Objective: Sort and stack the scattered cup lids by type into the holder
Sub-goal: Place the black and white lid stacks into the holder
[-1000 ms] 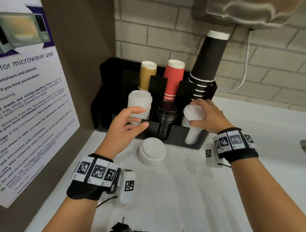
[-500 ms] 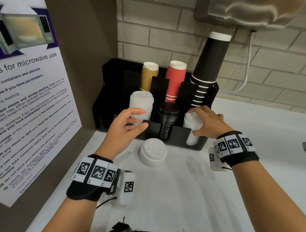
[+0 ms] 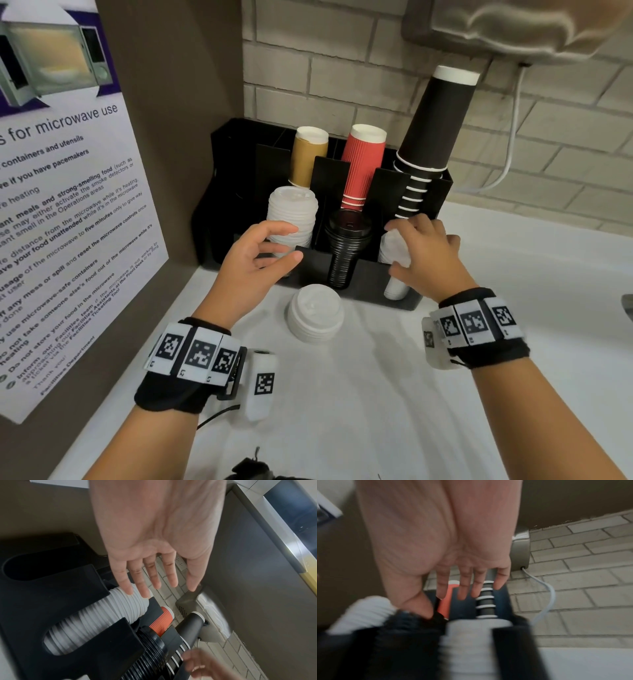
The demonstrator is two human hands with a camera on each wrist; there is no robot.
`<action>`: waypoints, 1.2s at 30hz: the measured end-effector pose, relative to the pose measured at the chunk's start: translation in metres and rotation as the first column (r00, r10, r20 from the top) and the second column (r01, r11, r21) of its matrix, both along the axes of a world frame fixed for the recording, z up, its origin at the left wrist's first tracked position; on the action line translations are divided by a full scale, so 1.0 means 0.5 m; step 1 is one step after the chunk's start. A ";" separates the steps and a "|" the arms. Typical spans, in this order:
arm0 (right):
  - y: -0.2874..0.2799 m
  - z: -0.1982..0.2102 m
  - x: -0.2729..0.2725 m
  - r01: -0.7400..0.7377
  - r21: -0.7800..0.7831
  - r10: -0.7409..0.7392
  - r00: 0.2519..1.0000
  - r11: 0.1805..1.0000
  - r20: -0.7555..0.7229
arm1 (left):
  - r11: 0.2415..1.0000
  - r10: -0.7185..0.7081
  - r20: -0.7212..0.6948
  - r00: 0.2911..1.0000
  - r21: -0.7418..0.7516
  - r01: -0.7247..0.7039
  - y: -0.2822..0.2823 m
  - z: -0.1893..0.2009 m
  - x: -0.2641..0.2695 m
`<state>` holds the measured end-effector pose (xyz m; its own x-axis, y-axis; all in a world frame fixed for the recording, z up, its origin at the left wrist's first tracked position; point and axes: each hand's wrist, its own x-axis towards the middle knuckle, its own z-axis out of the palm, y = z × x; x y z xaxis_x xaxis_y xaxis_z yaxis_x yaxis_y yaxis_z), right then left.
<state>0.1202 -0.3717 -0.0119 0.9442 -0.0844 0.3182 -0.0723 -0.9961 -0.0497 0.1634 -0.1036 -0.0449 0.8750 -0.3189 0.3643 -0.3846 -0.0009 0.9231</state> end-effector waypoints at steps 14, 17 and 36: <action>0.206 -0.110 0.010 -0.130 0.262 0.242 0.854 0.956 -0.460 | 1.000 0.029 -0.035 0.999 0.006 -0.029 0.016 0.010 -0.017; 0.212 -0.116 0.014 -0.136 0.274 0.253 0.855 0.952 -0.453 | 0.999 0.038 -0.038 0.999 0.005 -0.038 0.024 0.015 -0.019; 0.150 0.015 -0.042 -0.210 0.865 0.294 0.953 0.455 0.077 | 0.976 -0.197 -0.145 0.970 0.063 0.207 0.000 0.017 -0.043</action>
